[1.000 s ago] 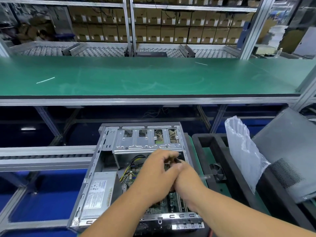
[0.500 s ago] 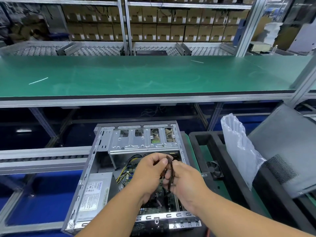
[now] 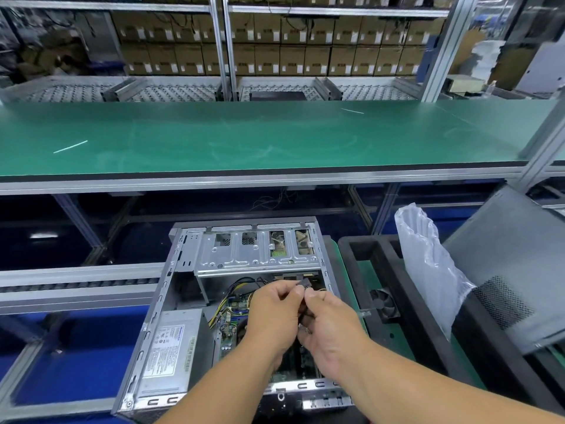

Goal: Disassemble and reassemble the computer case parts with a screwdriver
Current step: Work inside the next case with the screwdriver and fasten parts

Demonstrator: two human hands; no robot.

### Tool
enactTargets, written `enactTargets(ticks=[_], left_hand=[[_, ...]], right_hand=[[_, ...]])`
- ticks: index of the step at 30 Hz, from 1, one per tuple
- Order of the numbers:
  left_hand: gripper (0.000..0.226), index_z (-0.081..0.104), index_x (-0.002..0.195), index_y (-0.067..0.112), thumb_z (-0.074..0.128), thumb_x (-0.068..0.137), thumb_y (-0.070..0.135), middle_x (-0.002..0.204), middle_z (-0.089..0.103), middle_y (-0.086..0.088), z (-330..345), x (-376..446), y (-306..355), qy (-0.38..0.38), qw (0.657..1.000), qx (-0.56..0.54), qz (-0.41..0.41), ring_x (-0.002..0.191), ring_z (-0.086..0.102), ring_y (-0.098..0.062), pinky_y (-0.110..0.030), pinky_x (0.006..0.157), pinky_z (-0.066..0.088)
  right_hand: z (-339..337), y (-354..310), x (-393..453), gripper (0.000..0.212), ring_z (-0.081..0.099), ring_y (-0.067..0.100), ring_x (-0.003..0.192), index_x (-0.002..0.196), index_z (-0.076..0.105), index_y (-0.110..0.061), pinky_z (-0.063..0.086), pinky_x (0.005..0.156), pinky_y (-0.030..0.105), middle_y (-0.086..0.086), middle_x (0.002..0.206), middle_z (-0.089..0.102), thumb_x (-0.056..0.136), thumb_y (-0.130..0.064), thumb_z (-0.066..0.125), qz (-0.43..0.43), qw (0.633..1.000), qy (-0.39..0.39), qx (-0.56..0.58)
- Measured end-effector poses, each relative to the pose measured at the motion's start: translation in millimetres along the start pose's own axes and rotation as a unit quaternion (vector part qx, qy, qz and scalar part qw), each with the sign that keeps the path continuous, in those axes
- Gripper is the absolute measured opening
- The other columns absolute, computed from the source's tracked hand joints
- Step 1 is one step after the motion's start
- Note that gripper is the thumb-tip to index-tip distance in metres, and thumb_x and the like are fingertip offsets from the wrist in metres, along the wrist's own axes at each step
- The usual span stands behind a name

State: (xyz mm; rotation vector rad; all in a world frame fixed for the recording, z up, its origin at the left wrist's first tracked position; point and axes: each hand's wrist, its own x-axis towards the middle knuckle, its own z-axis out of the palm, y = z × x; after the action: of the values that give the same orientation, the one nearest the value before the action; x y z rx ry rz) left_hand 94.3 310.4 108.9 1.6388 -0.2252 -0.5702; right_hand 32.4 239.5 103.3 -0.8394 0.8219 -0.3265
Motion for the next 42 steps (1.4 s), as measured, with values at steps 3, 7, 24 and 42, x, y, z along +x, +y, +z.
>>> enactTargets(ticks=[3, 7, 24, 42], left_hand=[[0.018, 0.077, 0.087, 0.022, 0.063, 0.098, 0.019, 0.078, 0.077, 0.008, 6, 5, -3, 0.018, 0.999, 0.038, 0.009, 0.072, 0.072, -0.006, -0.024, 0.065, 0.056], [0.016, 0.074, 0.074, 0.026, 0.075, 0.089, 0.029, 0.072, 0.074, 0.013, 11, 18, -10, 0.036, 0.990, 0.135, 0.033, 0.069, 0.069, -0.005, -0.039, 0.075, 0.060], [0.020, 0.074, 0.097, 0.002, 0.079, 0.088, 0.019, 0.090, 0.076, -0.018, 12, 58, 0, -0.036, 0.975, 0.014, -0.217, 0.079, 0.066, -0.028, -0.041, 0.082, 0.057], [0.021, 0.063, 0.072, 0.002, 0.078, 0.085, 0.010, 0.036, 0.057, -0.001, 22, 63, 1, 0.029, 0.973, -0.044, -0.225, 0.022, 0.048, -0.014, -0.019, 0.028, 0.036]], right_hand=[[0, 1, 0, 0.025, 0.071, 0.019, 0.074, 0.092, 0.069, -0.006, 0.061, 0.069, 0.039, 0.012, 0.085, 0.076, 0.108, -0.016, 0.052, -0.007, 0.999, 0.022, -0.026], [4, 5, 5, 0.023, 0.072, 0.030, 0.089, 0.108, 0.065, -0.005, 0.061, 0.084, 0.049, 0.022, 0.101, 0.075, 0.110, -0.016, 0.046, 0.003, 0.995, 0.089, -0.050], [35, 10, 46, 0.037, 0.050, 0.017, 0.070, 0.131, 0.058, 0.001, 0.043, 0.061, 0.025, 0.002, 0.081, 0.052, 0.109, -0.024, 0.041, 0.046, 0.975, 0.144, -0.164], [12, 4, 41, 0.029, 0.043, 0.022, 0.078, 0.090, 0.062, -0.011, 0.037, 0.066, 0.038, 0.007, 0.087, 0.051, 0.082, 0.002, 0.037, 0.086, 0.994, 0.061, 0.019]])
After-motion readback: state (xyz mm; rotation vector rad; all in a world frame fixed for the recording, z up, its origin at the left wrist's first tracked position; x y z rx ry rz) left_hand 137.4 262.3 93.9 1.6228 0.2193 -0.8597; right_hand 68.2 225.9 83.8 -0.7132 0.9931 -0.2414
